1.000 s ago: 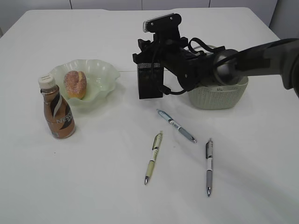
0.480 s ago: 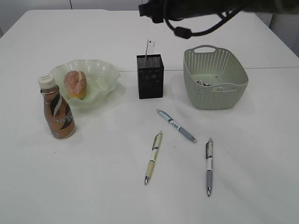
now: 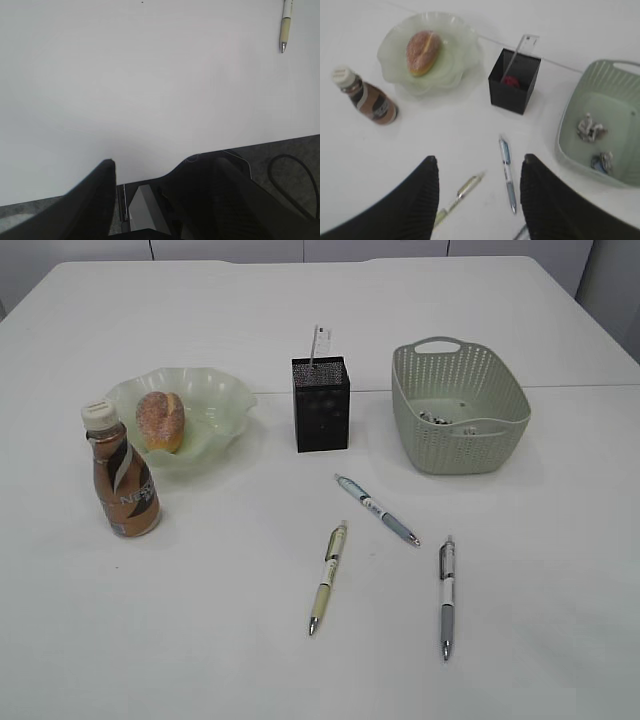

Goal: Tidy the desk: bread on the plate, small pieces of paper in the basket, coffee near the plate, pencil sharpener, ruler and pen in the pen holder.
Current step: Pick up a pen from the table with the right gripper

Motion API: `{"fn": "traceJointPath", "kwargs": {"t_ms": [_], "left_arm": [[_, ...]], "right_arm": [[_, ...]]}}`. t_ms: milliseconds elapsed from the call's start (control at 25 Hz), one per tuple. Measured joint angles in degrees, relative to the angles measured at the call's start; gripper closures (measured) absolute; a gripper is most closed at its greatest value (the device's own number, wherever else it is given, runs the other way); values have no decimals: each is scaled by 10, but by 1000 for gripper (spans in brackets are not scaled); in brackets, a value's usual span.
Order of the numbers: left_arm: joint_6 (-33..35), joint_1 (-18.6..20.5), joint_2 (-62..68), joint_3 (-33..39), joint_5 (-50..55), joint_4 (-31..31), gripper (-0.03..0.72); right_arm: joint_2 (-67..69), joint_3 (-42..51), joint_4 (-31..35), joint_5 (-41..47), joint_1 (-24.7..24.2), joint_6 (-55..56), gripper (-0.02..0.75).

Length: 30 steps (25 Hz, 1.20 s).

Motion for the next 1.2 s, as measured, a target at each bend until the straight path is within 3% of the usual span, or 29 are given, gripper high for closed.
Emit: {"fn": "traceJointPath", "kwargs": {"t_ms": [160, 280, 480, 680, 880, 1200], "left_arm": [[0, 0, 0, 0, 0, 0, 244], [0, 0, 0, 0, 0, 0, 244], [0, 0, 0, 0, 0, 0, 244], [0, 0, 0, 0, 0, 0, 244], [0, 0, 0, 0, 0, 0, 244], [0, 0, 0, 0, 0, 0, 244]], "right_arm": [[-35, 0, 0, 102, 0, 1, 323], [-41, 0, 0, 126, 0, 45, 323], [-42, 34, -6, 130, 0, 176, 323], [-41, 129, -59, 130, 0, 282, 323], [-14, 216, -67, 129, 0, 338, 323], [109, 232, -57, 96, 0, 360, 323]]}}
